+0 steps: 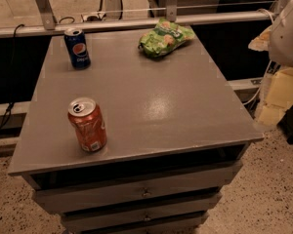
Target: Move coke can near pepsi can
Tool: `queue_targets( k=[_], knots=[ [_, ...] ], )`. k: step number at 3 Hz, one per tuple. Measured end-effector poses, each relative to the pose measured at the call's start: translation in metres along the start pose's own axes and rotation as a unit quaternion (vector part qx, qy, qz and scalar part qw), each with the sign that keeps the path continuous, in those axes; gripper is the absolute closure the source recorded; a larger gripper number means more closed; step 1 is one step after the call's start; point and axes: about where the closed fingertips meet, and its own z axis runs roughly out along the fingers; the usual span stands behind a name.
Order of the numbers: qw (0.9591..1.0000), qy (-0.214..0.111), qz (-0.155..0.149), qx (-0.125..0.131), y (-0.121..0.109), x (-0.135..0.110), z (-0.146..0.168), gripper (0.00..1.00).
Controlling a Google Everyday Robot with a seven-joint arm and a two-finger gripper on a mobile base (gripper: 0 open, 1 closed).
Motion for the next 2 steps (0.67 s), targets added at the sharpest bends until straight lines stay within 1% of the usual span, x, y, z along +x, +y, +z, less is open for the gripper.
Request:
queue_targets(
  k=[1, 2],
  knots=[
    [1.0, -0.001, 0.0, 0.001, 0.0, -0.001, 0.0, 0.0],
    [0.999, -0.04, -0.001, -0.02, 0.003, -0.024, 0.022, 0.0]
  ],
)
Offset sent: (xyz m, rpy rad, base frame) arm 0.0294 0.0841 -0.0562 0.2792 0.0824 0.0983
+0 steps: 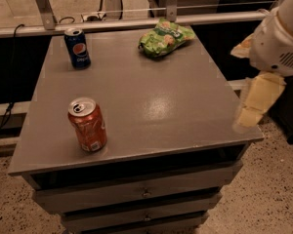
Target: Move coke can near pepsi can
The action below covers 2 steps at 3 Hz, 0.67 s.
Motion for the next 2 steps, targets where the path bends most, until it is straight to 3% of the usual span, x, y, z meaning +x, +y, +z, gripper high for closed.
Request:
queue_targets(
  k=[1, 2],
  knots=[
    [0.9955, -0.081, -0.008, -0.049, 0.007, -0.049, 0.05, 0.0],
    [0.9811, -0.17, -0.015, -0.091, 0.019, -0.102, 0.088, 0.0]
  ],
)
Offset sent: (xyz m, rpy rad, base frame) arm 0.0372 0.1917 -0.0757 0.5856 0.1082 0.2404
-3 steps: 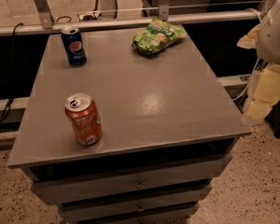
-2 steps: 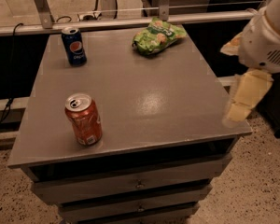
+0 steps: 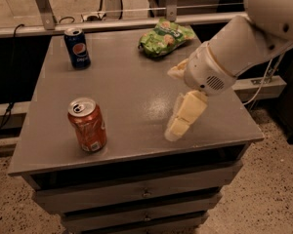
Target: Move coke can near pepsi can
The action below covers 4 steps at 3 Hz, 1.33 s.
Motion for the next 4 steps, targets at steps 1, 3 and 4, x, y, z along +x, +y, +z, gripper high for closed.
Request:
queue_targets(
  k=[1, 3, 4],
  knots=[
    [0.9966, -0.077, -0.011, -0.026, 0.006, -0.042, 0.033, 0.0],
    [0.9784, -0.197, -0.015, -0.061, 0.043, -0.098, 0.095, 0.0],
    [0.9687, -0.235, -0.005, -0.081, 0.061, -0.119, 0.118, 0.0]
  ],
)
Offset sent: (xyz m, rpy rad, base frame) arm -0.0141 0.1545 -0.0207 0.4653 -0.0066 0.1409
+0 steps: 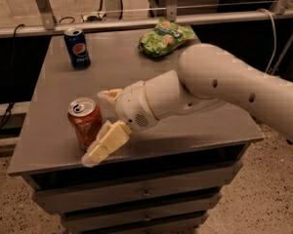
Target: Move coke can near pepsi can
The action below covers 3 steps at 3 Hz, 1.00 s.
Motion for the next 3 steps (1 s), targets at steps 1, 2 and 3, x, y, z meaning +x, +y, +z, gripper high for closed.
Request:
queue_targets(
  k=[1, 2, 3],
  knots=[
    [0.9997, -0.018, 0.015, -0.01, 0.005, -0.006, 0.021, 0.15],
    [0.9993, -0.026, 0.027, -0.01, 0.004, -0.009, 0.03, 0.38],
    [0.9992, -0.028, 0.024, 0.015, -0.009, -0.013, 0.011, 0.62]
  ],
)
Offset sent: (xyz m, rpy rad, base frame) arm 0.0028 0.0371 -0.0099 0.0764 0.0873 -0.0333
